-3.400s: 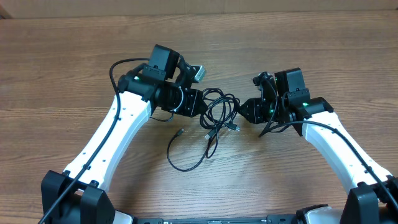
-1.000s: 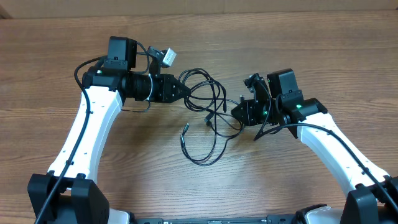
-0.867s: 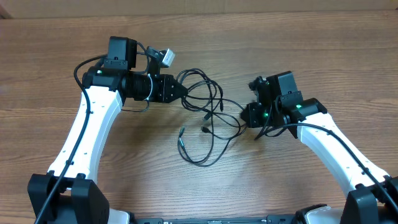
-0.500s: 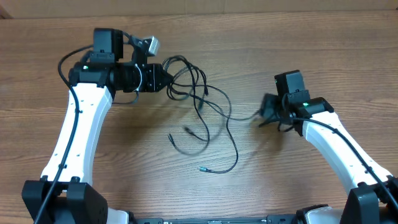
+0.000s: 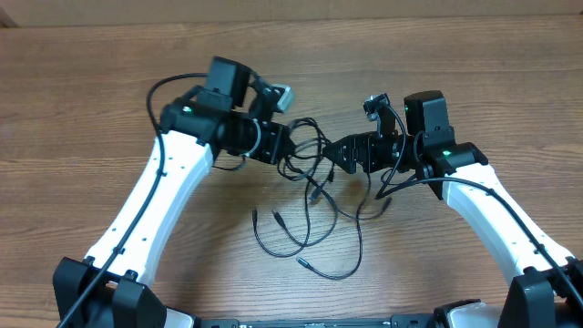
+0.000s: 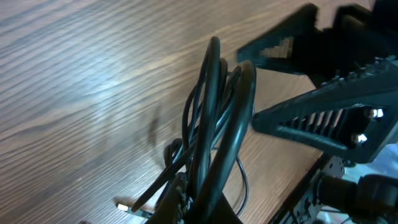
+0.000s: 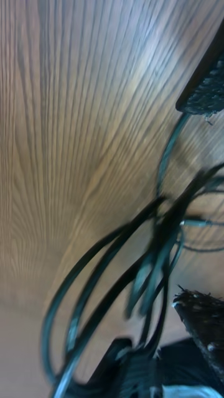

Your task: Untangle cables

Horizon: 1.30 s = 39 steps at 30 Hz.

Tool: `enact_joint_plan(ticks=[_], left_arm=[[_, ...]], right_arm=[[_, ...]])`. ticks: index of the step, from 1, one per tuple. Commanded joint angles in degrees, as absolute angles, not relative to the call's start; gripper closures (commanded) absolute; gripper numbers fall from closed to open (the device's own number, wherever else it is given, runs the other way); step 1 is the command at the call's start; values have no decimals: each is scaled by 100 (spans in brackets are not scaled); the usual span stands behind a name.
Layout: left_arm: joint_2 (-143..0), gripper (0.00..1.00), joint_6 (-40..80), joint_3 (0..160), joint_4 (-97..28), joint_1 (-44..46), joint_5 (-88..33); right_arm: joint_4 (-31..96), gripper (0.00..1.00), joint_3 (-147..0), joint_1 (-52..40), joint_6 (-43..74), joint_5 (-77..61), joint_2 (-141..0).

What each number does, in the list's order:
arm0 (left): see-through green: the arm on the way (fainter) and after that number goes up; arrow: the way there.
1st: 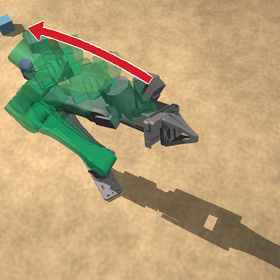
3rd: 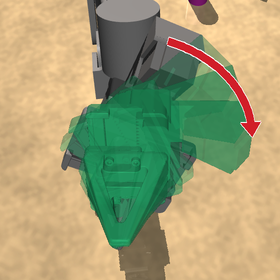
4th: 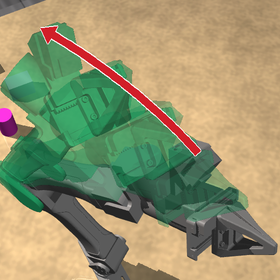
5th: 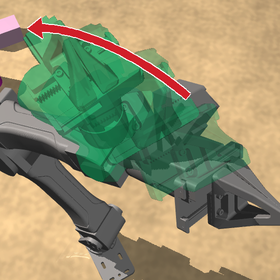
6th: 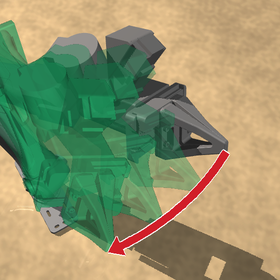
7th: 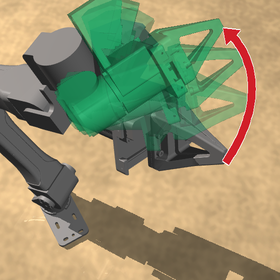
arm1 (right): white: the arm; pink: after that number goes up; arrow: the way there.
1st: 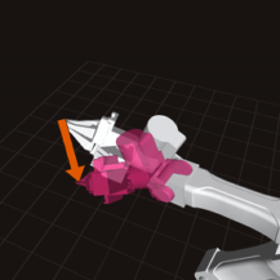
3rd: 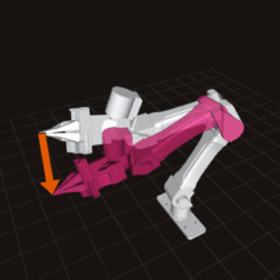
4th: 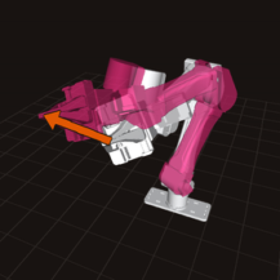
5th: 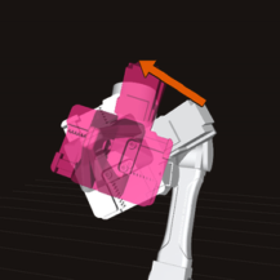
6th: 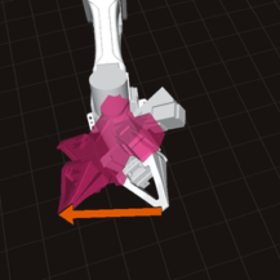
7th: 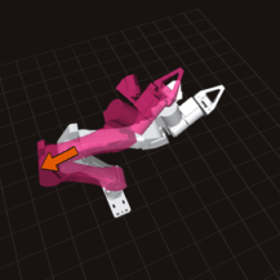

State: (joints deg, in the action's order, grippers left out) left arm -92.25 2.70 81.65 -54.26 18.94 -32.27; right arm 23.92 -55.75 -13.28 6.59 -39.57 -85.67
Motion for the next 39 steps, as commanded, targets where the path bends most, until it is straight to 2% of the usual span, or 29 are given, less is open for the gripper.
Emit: enact_joint_plan(ticks=[1,3,5,6,7,15,18,20,22,24,33,34,37,39], left_arm=[[-9102,96,99,8143,-5358,2119,-3301],[-9102,96,99,8143,-5339,2178,-3413],[-9102,96,97,8143,-5315,2200,-3597],[-9102,96,80,8143,-5310,2206,-3693],[-9102,96,5,8143,-5312,2213,-3778],[-9102,96,-47,8143,-5398,2303,-3887],[-9102,96,-51,8143,-5393,2399,-4016],[-9102,96,-165,8143,-5376,2440,-4252],[-9102,96,-222,8143,-5347,2443,-4445],[-9102,96,-222,8143,-5328,2438,-4493],[-9102,96,-224,8143,-5319,2523,-4493],[-9102,89,-224,8143,-5317,2547,-4429],[-9102,53,-220,8143,-5332,2587,-4082],[-9102,39,-215,8143,-5408,2587,-3695]], right_arm=[[2316,11,-5588,-1354,550,-4383,-8543],[2283,13,-5590,-1354,550,-4381,-8543],[2222,22,-5588,-1354,548,-4377,-8543],[2180,30,-5588,-1354,550,-4372,-8543],[2139,32,-5588,-1354,550,-4362,-8543],[1708,34,-5588,-1354,615,-4668,-8543],[1625,50,-5588,-1361,613,-4657,-8543],[1634,65,-5588,-1365,613,-4473,-8543],[1726,87,-5588,-1378,617,-4056,-8543],[1872,96,-5588,-1380,690,-3706,-8543],[2073,96,-5588,-1380,810,-3918,-8543],[2001,96,-5588,-1380,810,-4200,-8543],[1739,96,-5588,-1380,812,-4825,-8543],[1605,96,-5588,-1380,941,-4814,-8543]])
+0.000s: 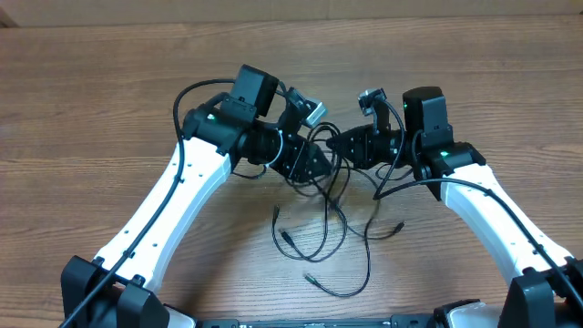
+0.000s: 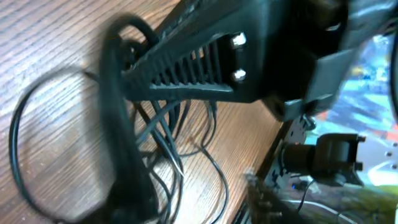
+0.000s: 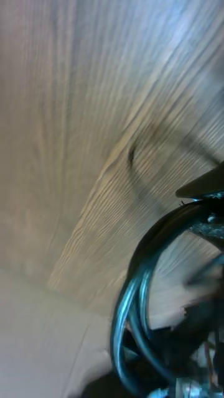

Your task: Untangle cables

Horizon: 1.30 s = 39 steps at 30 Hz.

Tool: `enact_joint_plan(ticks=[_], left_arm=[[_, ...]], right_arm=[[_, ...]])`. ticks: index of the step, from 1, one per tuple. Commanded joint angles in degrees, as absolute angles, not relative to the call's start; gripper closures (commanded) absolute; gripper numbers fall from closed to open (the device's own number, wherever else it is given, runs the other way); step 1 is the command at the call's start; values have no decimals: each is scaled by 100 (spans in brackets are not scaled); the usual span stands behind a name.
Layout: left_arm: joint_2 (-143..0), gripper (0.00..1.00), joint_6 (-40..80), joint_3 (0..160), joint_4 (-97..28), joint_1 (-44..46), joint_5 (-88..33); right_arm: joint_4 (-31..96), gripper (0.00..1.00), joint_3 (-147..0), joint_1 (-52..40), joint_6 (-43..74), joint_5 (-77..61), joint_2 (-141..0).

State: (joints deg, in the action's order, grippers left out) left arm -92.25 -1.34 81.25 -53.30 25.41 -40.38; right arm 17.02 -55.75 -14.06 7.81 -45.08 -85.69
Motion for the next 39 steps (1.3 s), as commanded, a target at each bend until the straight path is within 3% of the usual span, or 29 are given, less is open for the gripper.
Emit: enact_joint_plan(ticks=[1,7,12,18,24,29,34,39], left_arm=[[-9102,33,-193,8143,-5502,2587,-3417],[-9107,34,386,8141,-5828,2587,-2016],[-9107,36,928,8141,-5872,2587,-1208],[-9107,42,1035,8141,-5850,2587,-1208],[-9107,60,1033,8141,-5798,2587,-1387],[-9107,74,923,8141,-5529,2585,-1767],[-9107,74,1022,8141,-5240,2574,-1739],[-9107,74,1264,8141,-5205,2541,-1621]], right_arm=[[1559,96,-5588,-1374,1149,-4580,-8543],[1278,96,-5588,-1369,1691,-4392,-8543],[941,96,-5588,-1369,2805,-4327,-8543],[226,96,-5588,-1369,3356,-5111,-8543],[-215,96,-5588,-1374,3795,-5470,-8543],[357,96,-5588,-1374,3793,-5323,-8543],[716,96,-5588,-1376,3793,-5662,-8543],[-222,96,-5588,-1369,4082,-6584,-8543]])
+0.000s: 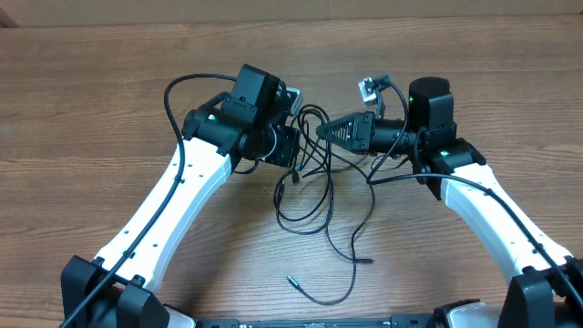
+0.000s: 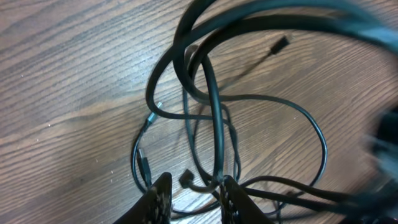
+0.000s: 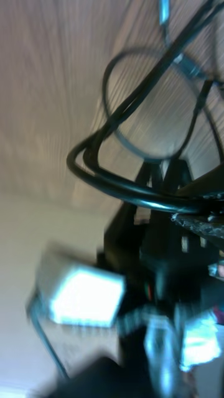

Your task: Untangle cables

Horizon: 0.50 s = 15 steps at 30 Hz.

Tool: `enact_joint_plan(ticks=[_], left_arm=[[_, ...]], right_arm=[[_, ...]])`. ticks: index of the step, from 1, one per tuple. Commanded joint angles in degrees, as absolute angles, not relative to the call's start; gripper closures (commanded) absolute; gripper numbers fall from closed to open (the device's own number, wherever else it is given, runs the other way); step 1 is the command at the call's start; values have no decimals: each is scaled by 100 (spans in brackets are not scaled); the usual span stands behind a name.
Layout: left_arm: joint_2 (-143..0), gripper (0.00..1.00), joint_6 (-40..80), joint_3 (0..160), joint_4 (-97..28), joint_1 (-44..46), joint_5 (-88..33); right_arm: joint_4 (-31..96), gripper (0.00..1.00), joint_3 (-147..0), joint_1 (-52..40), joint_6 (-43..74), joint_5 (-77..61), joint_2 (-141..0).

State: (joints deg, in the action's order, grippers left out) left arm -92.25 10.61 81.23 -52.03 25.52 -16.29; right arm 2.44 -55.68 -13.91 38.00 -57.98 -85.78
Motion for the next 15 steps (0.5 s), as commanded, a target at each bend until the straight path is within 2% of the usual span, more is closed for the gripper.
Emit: enact_joint_plan(ticks=[1,6,11,15], left_arm=[[-9107,74,1302,8141,-5212,2541,-1614],[-9107,73,1334,8141,-5229,2543,-1839],[-9107,74,1293,8141,-5203,2543,-2075],[-9107,77,965,8141,-5205,2543,-2567]], right_arm=[[-506,96,-5588,-1369,4292,-6672,-8543],[-1192,96,-5588,-1369,4803,-6788,-8543],[-1039,96,-5588,-1369,4797,-6622,-8543],[-714,96,-5588,-1369,4748,-5953,-8543]])
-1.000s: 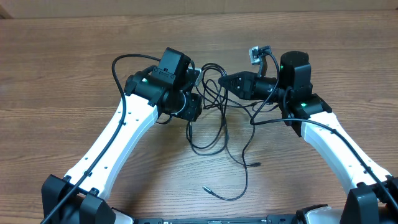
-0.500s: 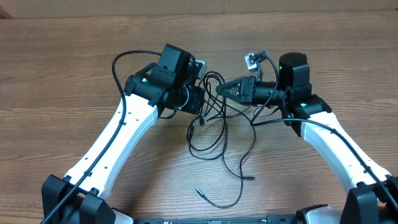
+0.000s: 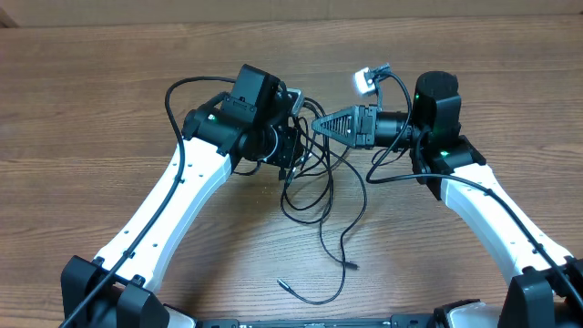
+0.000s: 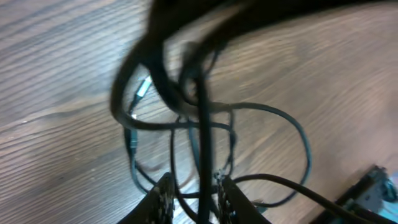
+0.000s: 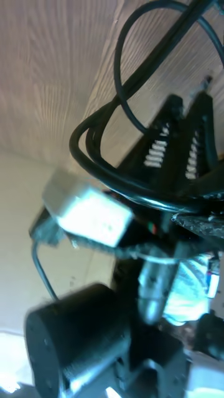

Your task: Untangle cables

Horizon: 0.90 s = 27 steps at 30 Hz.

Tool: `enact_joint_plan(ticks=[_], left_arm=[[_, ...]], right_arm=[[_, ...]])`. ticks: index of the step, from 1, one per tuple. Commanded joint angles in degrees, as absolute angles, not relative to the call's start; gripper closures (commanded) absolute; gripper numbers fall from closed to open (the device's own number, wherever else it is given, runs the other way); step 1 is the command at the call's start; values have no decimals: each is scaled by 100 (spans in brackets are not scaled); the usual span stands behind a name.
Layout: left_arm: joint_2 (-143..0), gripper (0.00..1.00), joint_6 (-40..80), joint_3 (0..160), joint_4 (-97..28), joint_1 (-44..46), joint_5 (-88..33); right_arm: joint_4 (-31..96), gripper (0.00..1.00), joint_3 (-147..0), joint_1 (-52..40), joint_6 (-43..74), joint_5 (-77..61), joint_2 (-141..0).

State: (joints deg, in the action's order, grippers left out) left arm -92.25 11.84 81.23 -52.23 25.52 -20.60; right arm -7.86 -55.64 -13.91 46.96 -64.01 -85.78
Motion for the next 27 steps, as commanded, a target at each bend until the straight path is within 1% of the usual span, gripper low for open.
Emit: enact_joint_plan(ticks=[1,3,5,8,9,12,16,19,25,27], left_arm=[[-9107,77,941,8141,-5247,2543,-2550],[-9105,67,943,8143,-5332,2536,-2392],[-9105,53,945,8143,-5380,2519,-2224],[-9105,41,945,8143,-5389,2510,-2102],[-9105,39,943,8143,-5378,2510,-2099],[-9105,36,941,8143,-5328,2510,-2134],[-9105,40,565,8143,-5131,2510,-2720],[-9107,39,268,8143,-4963,2517,-3076],[-9185,41,141,8141,-4816,2517,-3175],[-9233,41,121,8141,-4803,2517,-3422]], right_arm=[[-582,96,-5588,-1369,4654,-5660,-8543],[-250,96,-5588,-1369,4488,-5039,-8543],[-30,96,-5588,-1369,4488,-4698,-8543],[-12,96,-5588,-1369,4495,-4720,-8543],[-8,96,-5588,-1369,4497,-4722,-8543],[-10,96,-5588,-1369,4609,-4718,-8543],[-165,96,-5588,-1369,4827,-4825,-8543],[-329,96,-5588,-1369,4915,-5017,-8543],[-751,96,-5588,-1369,5253,-5245,-8543],[-878,96,-5588,-1369,5349,-5245,-8543]])
